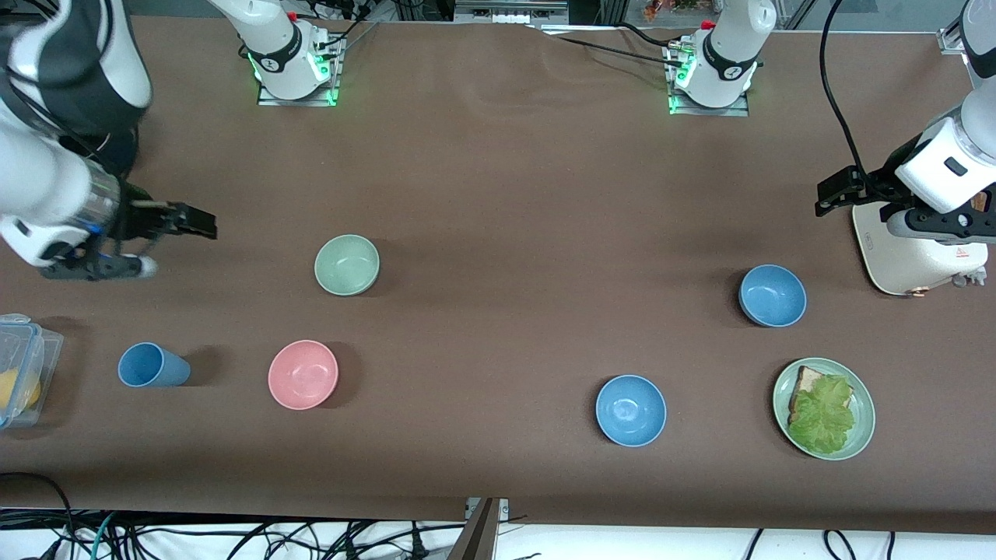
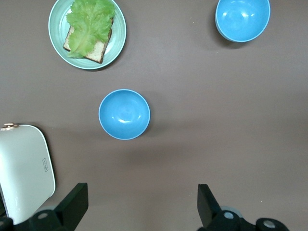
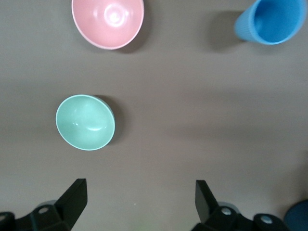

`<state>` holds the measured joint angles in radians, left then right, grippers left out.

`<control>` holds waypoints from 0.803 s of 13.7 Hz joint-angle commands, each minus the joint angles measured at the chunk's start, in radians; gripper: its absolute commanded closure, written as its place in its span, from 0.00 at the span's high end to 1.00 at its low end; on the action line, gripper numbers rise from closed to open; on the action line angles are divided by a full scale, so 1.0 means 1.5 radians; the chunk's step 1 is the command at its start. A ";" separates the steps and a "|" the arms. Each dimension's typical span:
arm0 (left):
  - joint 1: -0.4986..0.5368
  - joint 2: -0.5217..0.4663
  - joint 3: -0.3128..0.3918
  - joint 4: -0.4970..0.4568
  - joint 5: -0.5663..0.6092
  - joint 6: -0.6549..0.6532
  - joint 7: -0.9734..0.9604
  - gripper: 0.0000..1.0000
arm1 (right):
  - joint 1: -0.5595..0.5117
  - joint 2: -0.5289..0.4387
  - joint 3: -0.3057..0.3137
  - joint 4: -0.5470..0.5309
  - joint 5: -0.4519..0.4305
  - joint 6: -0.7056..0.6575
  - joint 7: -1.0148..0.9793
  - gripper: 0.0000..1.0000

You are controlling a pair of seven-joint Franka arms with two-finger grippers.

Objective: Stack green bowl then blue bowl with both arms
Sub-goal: 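Reach the right gripper to the pale green bowl and grasp its rim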

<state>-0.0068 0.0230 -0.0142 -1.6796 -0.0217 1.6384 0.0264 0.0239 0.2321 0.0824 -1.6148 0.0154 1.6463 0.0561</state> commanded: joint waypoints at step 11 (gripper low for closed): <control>-0.003 0.001 0.002 0.008 0.011 -0.005 0.001 1.00 | 0.067 0.074 0.018 -0.218 0.021 0.339 0.013 0.99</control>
<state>-0.0065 0.0230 -0.0138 -1.6795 -0.0217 1.6384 0.0264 0.1308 0.3622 0.1061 -1.8708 0.0315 2.0953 0.0697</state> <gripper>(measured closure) 0.000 0.004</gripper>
